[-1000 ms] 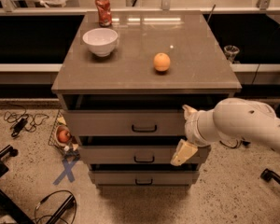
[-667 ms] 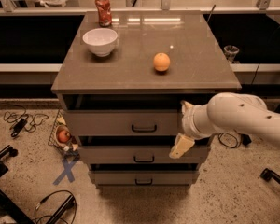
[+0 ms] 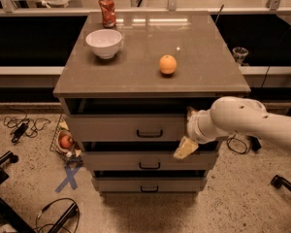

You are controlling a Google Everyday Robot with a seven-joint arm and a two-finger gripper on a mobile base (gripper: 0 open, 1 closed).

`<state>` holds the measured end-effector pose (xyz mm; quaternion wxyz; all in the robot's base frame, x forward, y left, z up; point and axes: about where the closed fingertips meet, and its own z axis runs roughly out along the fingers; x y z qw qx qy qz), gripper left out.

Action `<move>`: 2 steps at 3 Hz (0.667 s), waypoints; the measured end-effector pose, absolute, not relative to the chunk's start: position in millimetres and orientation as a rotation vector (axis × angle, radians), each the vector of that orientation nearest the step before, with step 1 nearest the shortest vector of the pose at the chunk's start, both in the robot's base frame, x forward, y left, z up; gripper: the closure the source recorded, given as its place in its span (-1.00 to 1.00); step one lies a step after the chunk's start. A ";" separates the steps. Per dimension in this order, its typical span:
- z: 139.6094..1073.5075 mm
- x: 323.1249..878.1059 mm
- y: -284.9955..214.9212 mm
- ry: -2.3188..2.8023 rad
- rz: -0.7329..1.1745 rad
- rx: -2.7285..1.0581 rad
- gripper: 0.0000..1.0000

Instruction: Open top drawer

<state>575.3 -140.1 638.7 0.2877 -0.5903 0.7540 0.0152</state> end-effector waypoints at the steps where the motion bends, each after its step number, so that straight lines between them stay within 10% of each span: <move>1: 626.7 574.5 -138.8 2.033 0.079 -1.560 -0.24; 2: 633.2 574.5 -138.7 2.033 0.079 -1.560 0.22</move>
Offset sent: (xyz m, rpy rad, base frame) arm -0.0007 0.0013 -0.0119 0.0222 0.0248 -0.0098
